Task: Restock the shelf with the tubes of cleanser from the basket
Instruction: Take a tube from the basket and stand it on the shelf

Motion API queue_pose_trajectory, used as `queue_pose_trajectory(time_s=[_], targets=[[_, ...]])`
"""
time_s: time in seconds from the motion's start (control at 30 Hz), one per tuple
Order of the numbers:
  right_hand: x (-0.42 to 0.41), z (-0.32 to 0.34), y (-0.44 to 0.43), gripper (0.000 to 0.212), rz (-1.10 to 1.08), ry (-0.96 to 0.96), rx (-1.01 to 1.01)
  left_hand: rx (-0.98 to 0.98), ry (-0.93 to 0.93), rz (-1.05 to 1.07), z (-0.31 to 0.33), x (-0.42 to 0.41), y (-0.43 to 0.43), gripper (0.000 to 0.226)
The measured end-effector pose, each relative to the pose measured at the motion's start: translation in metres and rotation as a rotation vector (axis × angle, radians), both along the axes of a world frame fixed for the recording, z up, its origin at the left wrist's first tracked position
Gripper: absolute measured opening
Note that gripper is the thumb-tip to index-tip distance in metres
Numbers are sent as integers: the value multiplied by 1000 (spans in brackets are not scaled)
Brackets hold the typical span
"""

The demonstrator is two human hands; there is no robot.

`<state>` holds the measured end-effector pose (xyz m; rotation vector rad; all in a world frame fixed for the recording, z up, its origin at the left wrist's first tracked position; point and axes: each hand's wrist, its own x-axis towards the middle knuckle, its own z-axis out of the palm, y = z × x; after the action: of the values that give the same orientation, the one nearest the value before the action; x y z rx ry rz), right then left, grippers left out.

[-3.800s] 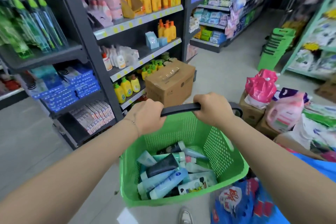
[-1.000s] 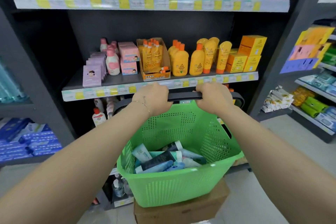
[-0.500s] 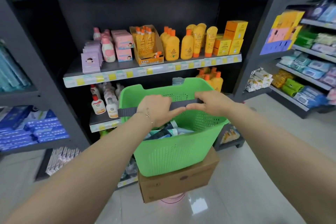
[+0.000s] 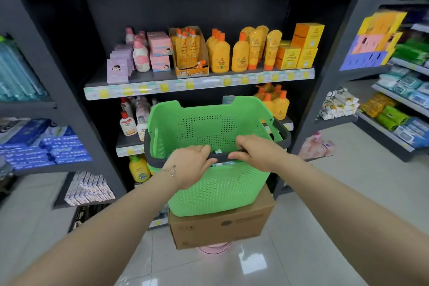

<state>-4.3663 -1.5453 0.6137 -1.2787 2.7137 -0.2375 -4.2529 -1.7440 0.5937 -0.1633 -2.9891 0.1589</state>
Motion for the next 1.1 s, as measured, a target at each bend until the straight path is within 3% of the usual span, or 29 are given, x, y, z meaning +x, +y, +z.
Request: queue_pose_trajectory(time_s=[0.17, 0.3, 0.47, 0.67, 0.8, 0.9, 1.1], targets=[[-11, -33, 7, 49, 156, 165, 57, -24, 26, 37, -27, 4, 8, 39], [-17, -42, 7, 55, 195, 193, 13, 98, 62, 93, -29, 5, 11, 42], [-23, -31, 2, 66, 194, 33, 59, 177, 55, 219, -28, -2, 19, 44], [-29, -22, -4, 68, 141, -267, 124, 296, -304, 482, -22, -24, 9, 40], [-52, -24, -12, 55, 100, -467, 65, 493, -371, 551, -19, -39, -1, 31], [-74, -28, -12, 48, 57, -440, 153, 546, -372, 545, -18, -47, -5, 22], [-108, -41, -10, 51, 6, -377, 280, 396, -411, 480, -20, -74, -22, 15]])
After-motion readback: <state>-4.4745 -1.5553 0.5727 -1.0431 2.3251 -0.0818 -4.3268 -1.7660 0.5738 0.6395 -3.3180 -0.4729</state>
